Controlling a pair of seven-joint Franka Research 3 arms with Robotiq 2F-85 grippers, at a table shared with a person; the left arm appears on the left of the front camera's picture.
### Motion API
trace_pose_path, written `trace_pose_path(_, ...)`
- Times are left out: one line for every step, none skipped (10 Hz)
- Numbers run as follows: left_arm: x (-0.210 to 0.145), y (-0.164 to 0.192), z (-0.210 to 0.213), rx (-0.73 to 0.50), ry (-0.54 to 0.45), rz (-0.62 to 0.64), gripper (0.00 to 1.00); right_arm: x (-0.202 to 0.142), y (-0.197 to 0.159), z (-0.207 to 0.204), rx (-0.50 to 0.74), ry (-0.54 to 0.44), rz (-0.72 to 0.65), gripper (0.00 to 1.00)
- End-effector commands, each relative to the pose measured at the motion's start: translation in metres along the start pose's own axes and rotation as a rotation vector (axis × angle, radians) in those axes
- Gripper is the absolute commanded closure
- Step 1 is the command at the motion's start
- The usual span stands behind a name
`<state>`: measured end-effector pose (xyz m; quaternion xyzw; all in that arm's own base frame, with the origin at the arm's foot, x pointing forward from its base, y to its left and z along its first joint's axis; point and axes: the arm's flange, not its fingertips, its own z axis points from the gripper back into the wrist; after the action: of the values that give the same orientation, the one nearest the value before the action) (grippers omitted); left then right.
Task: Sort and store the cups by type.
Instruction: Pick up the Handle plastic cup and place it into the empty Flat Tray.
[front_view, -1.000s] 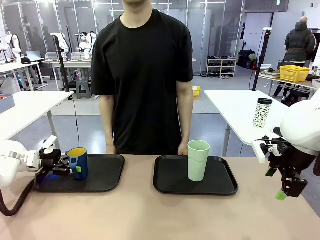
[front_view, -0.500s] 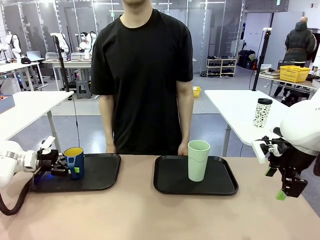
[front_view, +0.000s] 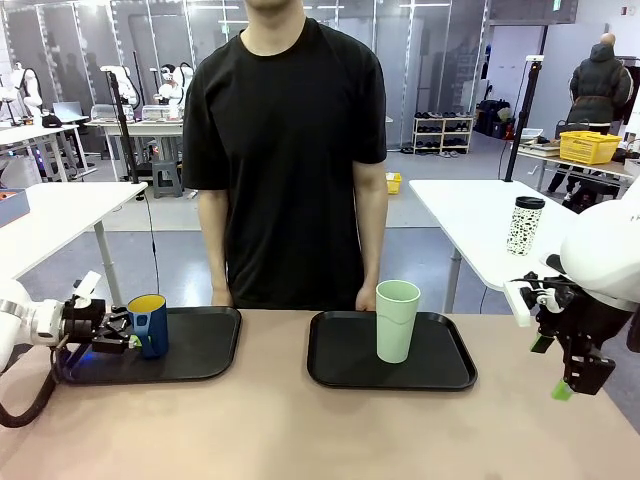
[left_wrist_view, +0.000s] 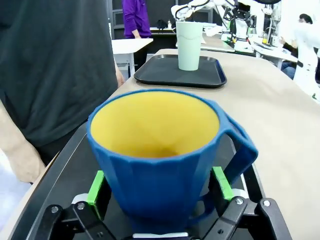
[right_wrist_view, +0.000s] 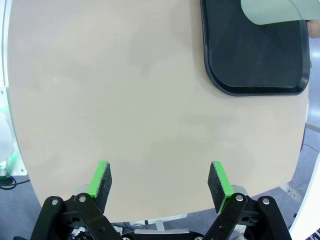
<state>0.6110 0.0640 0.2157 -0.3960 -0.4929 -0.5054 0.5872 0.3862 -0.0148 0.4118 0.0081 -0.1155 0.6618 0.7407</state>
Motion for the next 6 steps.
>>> trace_pose_path(0.011,-0.014,0.004,0.053,0.009,-0.016,0.00,0.002,0.001,-0.001,-0.006,0.014,-0.021,0.03)
trace_pose_path(0.014,-0.018,0.011,0.050,0.033,-0.018,0.00,0.002,0.001,-0.001,-0.006,0.014,-0.021,0.03)
trace_pose_path(0.016,-0.021,0.016,0.053,0.080,-0.019,0.00,0.002,0.001,-0.001,-0.006,0.014,-0.021,0.03)
trace_pose_path(0.018,-0.025,0.022,0.047,0.099,-0.013,0.00,0.002,0.001,-0.001,-0.006,0.014,-0.021,0.03)
trace_pose_path(0.020,-0.027,0.030,0.058,0.119,-0.003,0.00,0.002,0.001,-0.001,-0.006,0.014,-0.021,0.03)
trace_pose_path(0.022,-0.032,0.039,0.066,0.164,0.002,0.00,0.002,0.001,-0.001,-0.006,0.014,-0.021,0.03)
